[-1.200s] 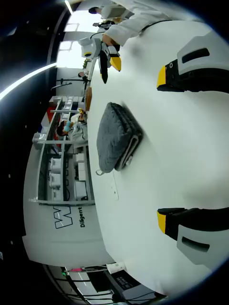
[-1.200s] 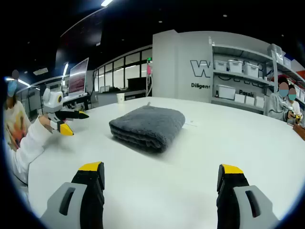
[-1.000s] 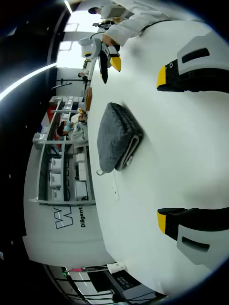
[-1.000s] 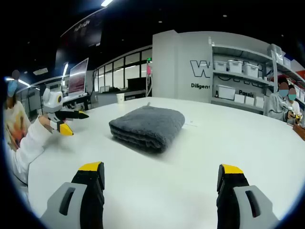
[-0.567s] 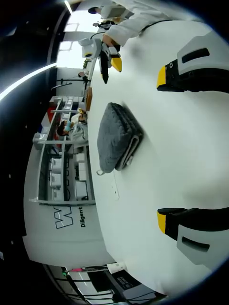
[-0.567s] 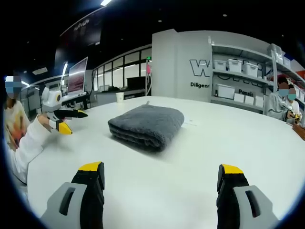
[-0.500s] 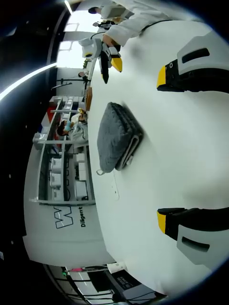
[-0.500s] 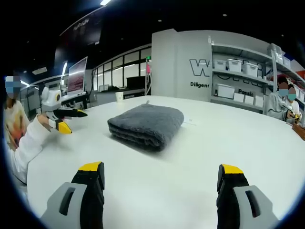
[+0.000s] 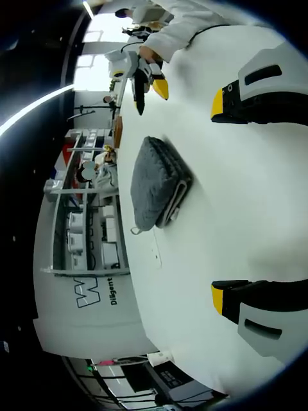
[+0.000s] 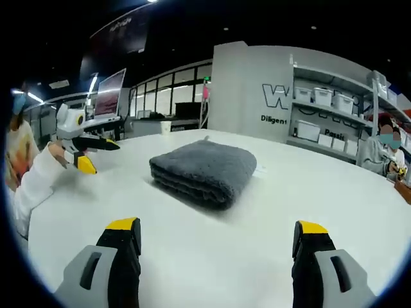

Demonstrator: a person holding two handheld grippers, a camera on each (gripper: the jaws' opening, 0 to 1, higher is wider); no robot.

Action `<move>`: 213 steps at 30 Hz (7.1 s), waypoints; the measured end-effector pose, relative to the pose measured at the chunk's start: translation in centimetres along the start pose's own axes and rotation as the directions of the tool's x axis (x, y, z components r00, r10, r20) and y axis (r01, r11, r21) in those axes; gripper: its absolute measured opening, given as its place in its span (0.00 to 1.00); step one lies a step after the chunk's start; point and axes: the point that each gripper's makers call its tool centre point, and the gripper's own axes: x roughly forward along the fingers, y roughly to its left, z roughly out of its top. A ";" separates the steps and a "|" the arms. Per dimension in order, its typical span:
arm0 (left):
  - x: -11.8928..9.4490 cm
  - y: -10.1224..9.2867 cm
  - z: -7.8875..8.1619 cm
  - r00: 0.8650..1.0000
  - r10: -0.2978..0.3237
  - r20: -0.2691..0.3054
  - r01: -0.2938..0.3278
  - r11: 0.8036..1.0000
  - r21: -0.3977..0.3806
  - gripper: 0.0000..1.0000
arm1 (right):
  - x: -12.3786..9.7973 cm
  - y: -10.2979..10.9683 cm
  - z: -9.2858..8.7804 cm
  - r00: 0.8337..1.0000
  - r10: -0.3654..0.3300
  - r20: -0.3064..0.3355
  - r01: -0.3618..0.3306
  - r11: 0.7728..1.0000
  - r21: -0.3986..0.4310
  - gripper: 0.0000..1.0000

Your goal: Open the folded towel by lifting each exposed corner and separating the folded layers until the towel lies flat within the target outline without major curled edges

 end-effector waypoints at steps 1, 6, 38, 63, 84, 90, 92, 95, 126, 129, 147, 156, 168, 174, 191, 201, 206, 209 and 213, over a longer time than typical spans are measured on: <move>0.0 0.0 0.0 1.000 0.000 -0.001 0.000 1.000 0.002 1.00 | 0.2 0.1 0.2 1.000 -0.004 0.004 0.004 1.000 -0.003 0.99; -0.1 -0.6 0.3 1.000 -0.010 0.009 0.010 1.000 0.012 1.00 | 1.6 1.4 1.7 1.000 -0.002 0.018 0.003 1.000 -0.020 0.97; -0.7 -0.8 0.8 0.998 -0.018 0.053 0.019 1.000 -0.011 1.00 | 14.2 10.1 5.6 1.000 -0.003 0.004 0.005 0.820 -0.573 0.53; -0.2 0.8 0.8 0.999 -0.015 0.042 0.016 1.000 -0.019 1.00 | 12.9 11.2 5.7 0.992 0.124 0.034 -0.085 0.828 -0.554 0.05; -0.3 1.0 0.8 0.999 -0.006 0.043 0.006 1.000 -0.018 1.00 | 10.8 7.7 9.4 0.985 0.112 0.130 -0.032 0.864 -0.503 0.02; -0.4 1.1 0.8 0.999 -0.003 0.044 0.004 1.000 -0.022 1.00 | 10.0 5.8 10.1 0.984 0.074 0.162 0.011 0.882 -0.470 0.02; -0.3 1.1 0.8 0.999 -0.002 0.042 0.003 1.000 -0.023 1.00 | 9.7 5.2 10.3 0.983 0.060 0.172 0.027 0.888 -0.459 0.01; -0.3 1.1 0.7 0.999 -0.002 0.041 0.003 1.000 -0.024 1.00 | 9.5 4.3 10.5 0.982 0.042 0.185 0.045 0.895 -0.443 0.01; -0.1 2.3 0.6 0.999 0.007 0.035 -0.006 0.999 -0.031 1.00 | 4.8 -6.5 10.3 0.940 -0.204 0.272 0.274 0.930 -0.246 0.01; 0.0 2.9 0.8 0.999 0.006 0.035 -0.005 0.999 -0.032 1.00 | 4.1 -7.8 9.8 0.932 -0.241 0.272 0.306 0.924 -0.229 0.01; -0.1 1.7 0.3 1.000 0.009 0.026 -0.008 0.999 -0.037 1.00 | 0.3 -16.2 3.3 0.875 -0.453 0.172 0.469 0.880 -0.070 0.01; -0.2 -0.1 -0.2 1.000 0.006 0.016 -0.005 0.999 -0.037 1.00 | -0.5 -18.9 -2.7 0.885 -0.466 0.016 0.465 0.885 0.036 0.02; 0.5 -0.8 -1.1 1.000 0.001 -0.012 -0.002 0.999 -0.046 1.00 | -0.4 -19.6 -5.1 0.909 -0.415 -0.024 0.416 0.906 0.082 0.05; 0.9 -0.9 -1.3 1.000 -0.005 -0.014 0.004 0.999 -0.046 1.00 | -2.6 -20.4 -3.9 0.888 -0.458 0.031 0.451 0.883 0.127 0.09; 1.9 -0.8 -1.1 1.000 -0.020 0.018 0.021 0.999 -0.035 1.00 | -6.3 -15.0 -0.5 0.924 -0.376 0.073 0.364 0.921 0.138 0.59; 1.9 -0.2 -1.0 1.000 -0.002 0.023 0.002 1.000 -0.018 1.00 | -5.4 -12.6 0.5 0.954 -0.291 0.070 0.279 0.950 0.142 0.88; 2.0 -0.1 -1.1 1.000 0.000 0.016 0.000 1.000 -0.022 1.00 | -5.7 -12.0 1.6 0.955 -0.275 0.113 0.253 0.951 0.176 0.92; 2.0 0.0 -1.1 1.000 0.001 0.016 -0.001 1.000 -0.020 1.00 | -5.6 -11.8 2.0 0.953 -0.272 0.134 0.249 0.954 0.167 0.99; 1.9 0.0 -1.0 1.000 0.003 0.017 -0.002 1.000 -0.019 1.00 | -5.2 -11.4 1.5 0.962 -0.246 0.121 0.224 0.960 0.167 0.99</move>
